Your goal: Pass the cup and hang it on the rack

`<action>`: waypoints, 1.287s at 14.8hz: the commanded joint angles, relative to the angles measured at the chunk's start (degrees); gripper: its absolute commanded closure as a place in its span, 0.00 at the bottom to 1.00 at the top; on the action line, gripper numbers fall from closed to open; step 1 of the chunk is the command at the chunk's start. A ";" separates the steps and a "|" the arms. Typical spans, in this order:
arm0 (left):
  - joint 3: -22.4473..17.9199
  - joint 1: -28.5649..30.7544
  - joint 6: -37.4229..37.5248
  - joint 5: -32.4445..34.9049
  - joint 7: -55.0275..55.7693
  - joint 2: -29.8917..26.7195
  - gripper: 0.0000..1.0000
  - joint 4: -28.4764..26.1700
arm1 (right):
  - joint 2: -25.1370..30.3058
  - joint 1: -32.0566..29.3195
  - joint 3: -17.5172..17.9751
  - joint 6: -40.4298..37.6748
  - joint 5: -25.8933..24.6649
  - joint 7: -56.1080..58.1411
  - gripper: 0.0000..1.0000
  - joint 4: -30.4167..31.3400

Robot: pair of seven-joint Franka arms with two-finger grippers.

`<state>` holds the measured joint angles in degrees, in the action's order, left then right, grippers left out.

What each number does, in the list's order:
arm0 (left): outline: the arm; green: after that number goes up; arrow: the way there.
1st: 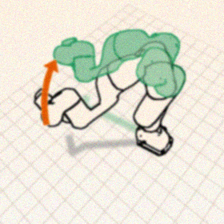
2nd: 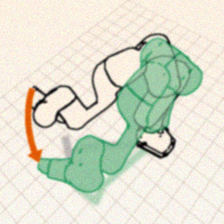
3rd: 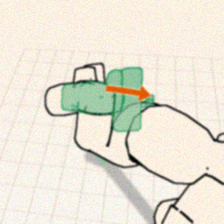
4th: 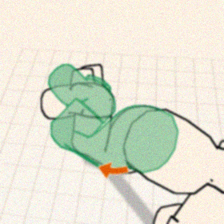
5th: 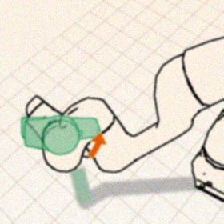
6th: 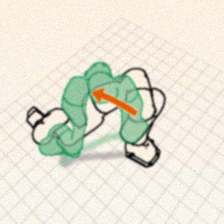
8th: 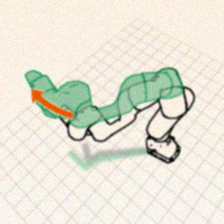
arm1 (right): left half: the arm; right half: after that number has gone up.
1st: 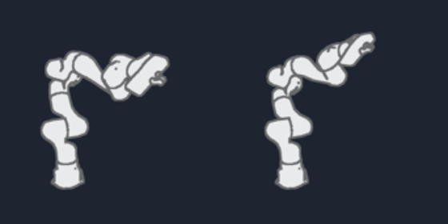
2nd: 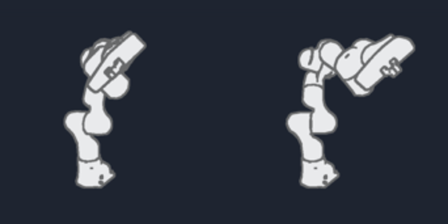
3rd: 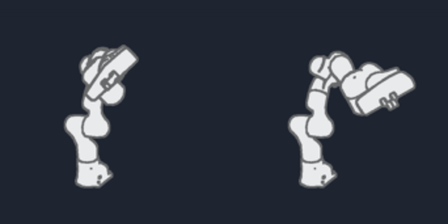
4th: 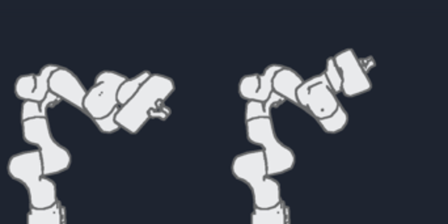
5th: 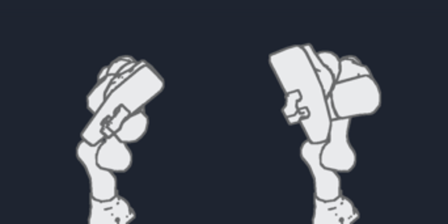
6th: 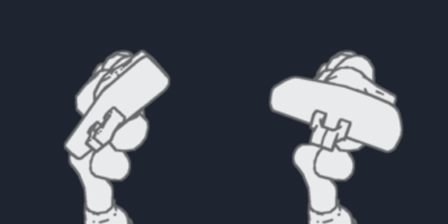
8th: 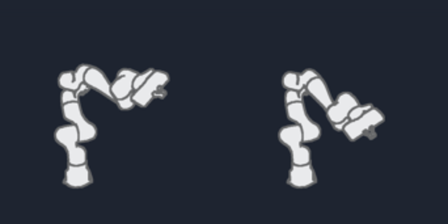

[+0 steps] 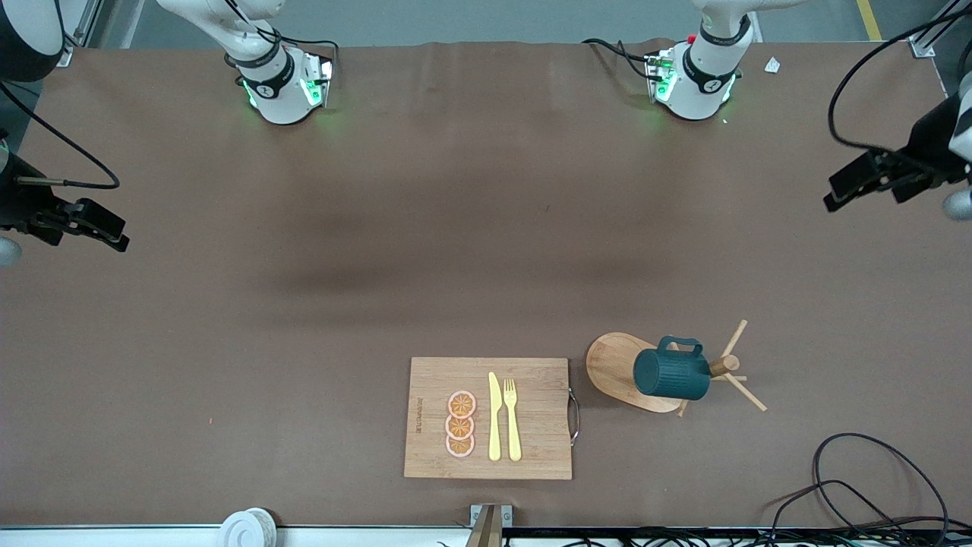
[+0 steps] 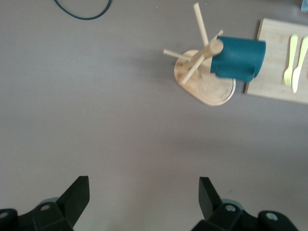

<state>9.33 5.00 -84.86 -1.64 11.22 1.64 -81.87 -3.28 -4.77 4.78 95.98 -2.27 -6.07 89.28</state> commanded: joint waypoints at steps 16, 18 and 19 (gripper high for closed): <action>-1.16 -4.30 -0.13 1.73 -1.54 -12.36 0.00 -14.81 | 3.19 -0.32 0.32 1.58 -0.46 0.18 0.00 3.18; -1.68 -4.12 -0.04 1.73 -1.90 -11.75 0.00 -13.76 | 3.19 -0.41 0.32 1.58 -0.46 0.18 0.00 3.27; -1.86 -4.21 0.14 1.73 -1.81 -11.14 0.00 -13.32 | 3.19 -0.41 0.32 1.58 -0.46 0.18 0.00 3.18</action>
<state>7.82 0.75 -84.78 -0.98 10.09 -9.94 -96.06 -2.46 -4.78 4.78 96.74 -2.27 -6.07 89.78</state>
